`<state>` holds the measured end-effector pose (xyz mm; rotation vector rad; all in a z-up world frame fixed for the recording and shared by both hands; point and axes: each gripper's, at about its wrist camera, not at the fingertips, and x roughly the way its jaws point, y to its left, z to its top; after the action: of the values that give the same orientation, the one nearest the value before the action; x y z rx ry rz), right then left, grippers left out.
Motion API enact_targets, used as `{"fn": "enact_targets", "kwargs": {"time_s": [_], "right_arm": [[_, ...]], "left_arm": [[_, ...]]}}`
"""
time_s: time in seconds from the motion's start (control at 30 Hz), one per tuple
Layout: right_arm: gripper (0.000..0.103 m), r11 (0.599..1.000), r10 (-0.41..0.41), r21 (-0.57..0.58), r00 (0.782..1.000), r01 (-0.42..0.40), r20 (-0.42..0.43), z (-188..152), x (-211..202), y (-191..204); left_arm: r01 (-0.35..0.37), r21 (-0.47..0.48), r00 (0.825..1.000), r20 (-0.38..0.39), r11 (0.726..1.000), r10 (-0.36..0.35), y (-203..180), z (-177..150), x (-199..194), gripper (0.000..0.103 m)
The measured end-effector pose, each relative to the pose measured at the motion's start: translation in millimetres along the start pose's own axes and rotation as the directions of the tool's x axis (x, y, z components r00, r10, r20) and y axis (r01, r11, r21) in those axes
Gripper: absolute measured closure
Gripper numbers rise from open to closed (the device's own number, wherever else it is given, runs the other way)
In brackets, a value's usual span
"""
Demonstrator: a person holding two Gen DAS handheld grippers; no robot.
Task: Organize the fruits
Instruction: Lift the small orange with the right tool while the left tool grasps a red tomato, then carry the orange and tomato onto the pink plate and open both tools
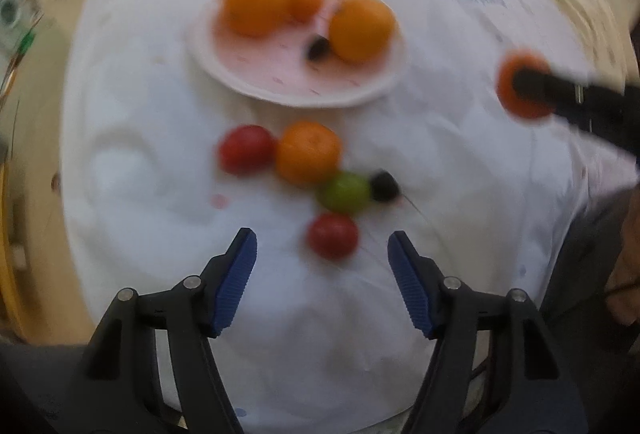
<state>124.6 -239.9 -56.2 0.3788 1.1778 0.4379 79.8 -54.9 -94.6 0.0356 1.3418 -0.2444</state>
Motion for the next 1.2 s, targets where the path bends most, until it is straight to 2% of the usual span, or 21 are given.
{"fn": "enact_targets", "kwargs": {"time_s": [0.13, 0.27, 0.33, 0.37, 0.4, 0.7, 1.03, 1.2], "right_arm": [[0.06, 1.0, 0.009, -0.007, 1.0, -0.009, 0.015, 0, -3, 1], [0.06, 1.0, 0.019, 0.006, 1.0, -0.019, 0.017, 1, -3, -1], [0.06, 1.0, 0.022, 0.014, 1.0, -0.022, 0.019, 3, -4, -3], [0.06, 1.0, 0.022, 0.019, 1.0, -0.022, 0.022, 3, -5, -4], [0.06, 0.999, 0.021, 0.025, 0.999, -0.022, 0.025, 4, -6, -6], [0.06, 0.999, 0.01, 0.042, 1.0, -0.012, 0.029, 3, -8, -10], [0.06, 0.999, 0.0, 0.036, 1.0, -0.001, 0.023, 3, -6, -9], [0.06, 0.999, 0.009, 0.034, 0.999, -0.01, 0.045, 0, -14, -8]], "left_arm": [[-0.053, 0.105, 0.998, -0.009, 0.993, 0.054, -22, -1, 13, 0.049], [-0.078, 0.121, 0.997, -0.019, 0.99, 0.08, -27, 0, 21, 0.05], [-0.089, 0.116, 0.995, -0.024, 0.989, 0.092, -26, 1, 24, 0.06], [-0.094, 0.116, 0.995, -0.026, 0.989, 0.098, -25, 1, 25, 0.069], [-0.105, 0.115, 0.994, -0.026, 0.988, 0.108, -25, 2, 25, 0.073], [-0.068, 0.072, 0.997, -0.036, 0.995, 0.07, -18, -1, 16, 0.073], [-0.1, -0.024, 0.994, 0.05, 0.995, 0.101, 4, -4, -17, 0.073], [-0.109, -0.106, 0.985, 0.122, 0.988, 0.122, 30, 11, -40, 0.073]]}}
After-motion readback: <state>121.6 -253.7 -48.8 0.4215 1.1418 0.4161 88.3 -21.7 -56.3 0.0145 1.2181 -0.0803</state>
